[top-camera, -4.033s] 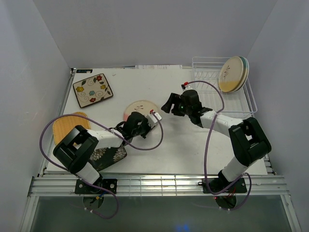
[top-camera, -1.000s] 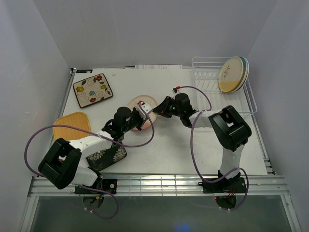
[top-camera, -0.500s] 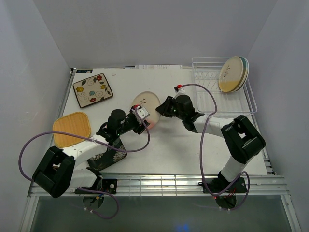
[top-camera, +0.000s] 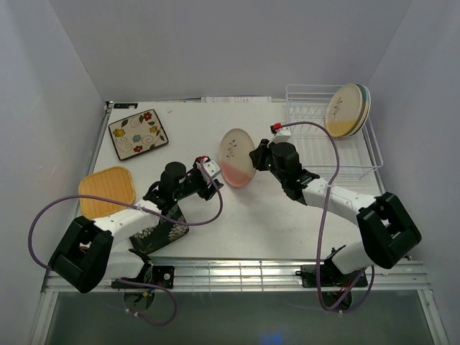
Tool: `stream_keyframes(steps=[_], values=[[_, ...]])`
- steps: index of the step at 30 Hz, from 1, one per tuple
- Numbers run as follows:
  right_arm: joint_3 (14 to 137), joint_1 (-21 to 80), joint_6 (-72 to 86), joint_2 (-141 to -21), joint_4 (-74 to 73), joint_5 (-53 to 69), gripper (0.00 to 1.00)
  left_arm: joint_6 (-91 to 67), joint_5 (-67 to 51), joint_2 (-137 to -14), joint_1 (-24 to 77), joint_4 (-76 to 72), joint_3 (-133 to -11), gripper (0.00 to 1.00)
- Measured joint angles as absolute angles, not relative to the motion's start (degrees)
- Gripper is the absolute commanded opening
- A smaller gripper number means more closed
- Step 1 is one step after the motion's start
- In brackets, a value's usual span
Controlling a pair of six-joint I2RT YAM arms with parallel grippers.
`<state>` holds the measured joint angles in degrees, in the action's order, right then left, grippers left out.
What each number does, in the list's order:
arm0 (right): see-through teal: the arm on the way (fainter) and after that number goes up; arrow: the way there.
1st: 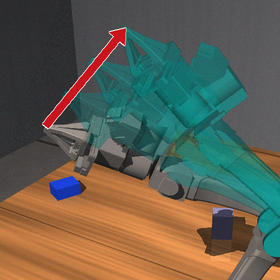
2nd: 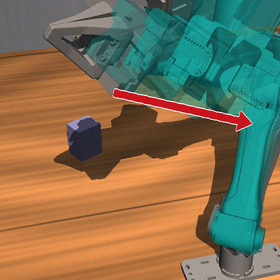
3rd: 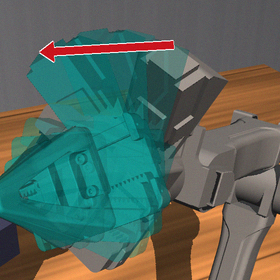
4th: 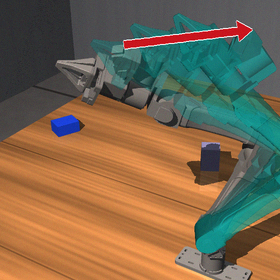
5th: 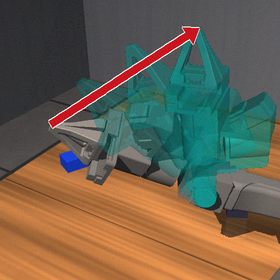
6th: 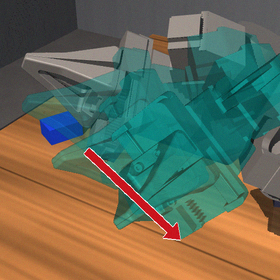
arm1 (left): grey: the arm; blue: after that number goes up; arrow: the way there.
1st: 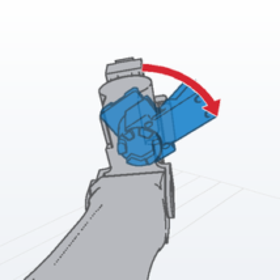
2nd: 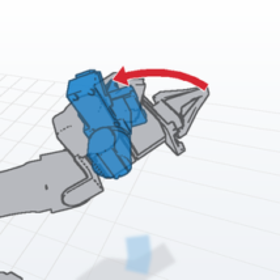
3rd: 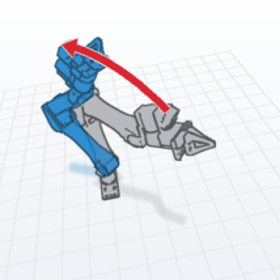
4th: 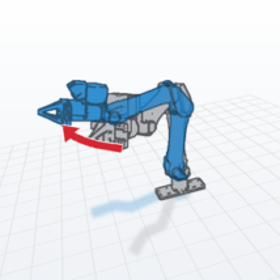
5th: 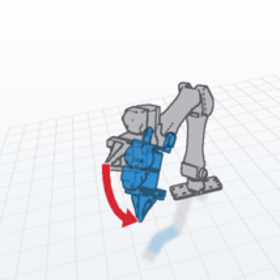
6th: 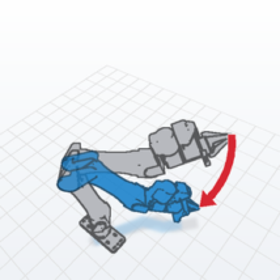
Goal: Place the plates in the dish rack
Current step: Pick up the plate at the center of the board.
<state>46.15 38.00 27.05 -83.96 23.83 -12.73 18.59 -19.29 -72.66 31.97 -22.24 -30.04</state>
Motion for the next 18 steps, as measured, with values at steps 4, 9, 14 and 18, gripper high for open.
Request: stream_keyframes(steps=[4, 9, 14, 18], values=[[45.25, 38.00, 22.68, -80.88, 23.64, -15.25, 0.08, 18.59, -20.21, -72.62, 31.81, -22.26, -30.04, 0.71], [45.28, 38.00, 18.59, -79.11, 23.94, -16.56, 0.08, 18.59, -20.67, -71.90, 31.62, -22.28, -29.98, 0.71], [47.13, 38.00, 15.33, -79.13, 22.31, -19.25, 0.08, 18.59, -20.95, -70.70, 31.57, -22.33, -29.69, 0.72], [50.48, 38.00, 12.53, -79.13, 20.73, -22.06, 0.08, 18.61, -21.21, -70.32, 31.55, -22.35, -29.56, 0.73]])
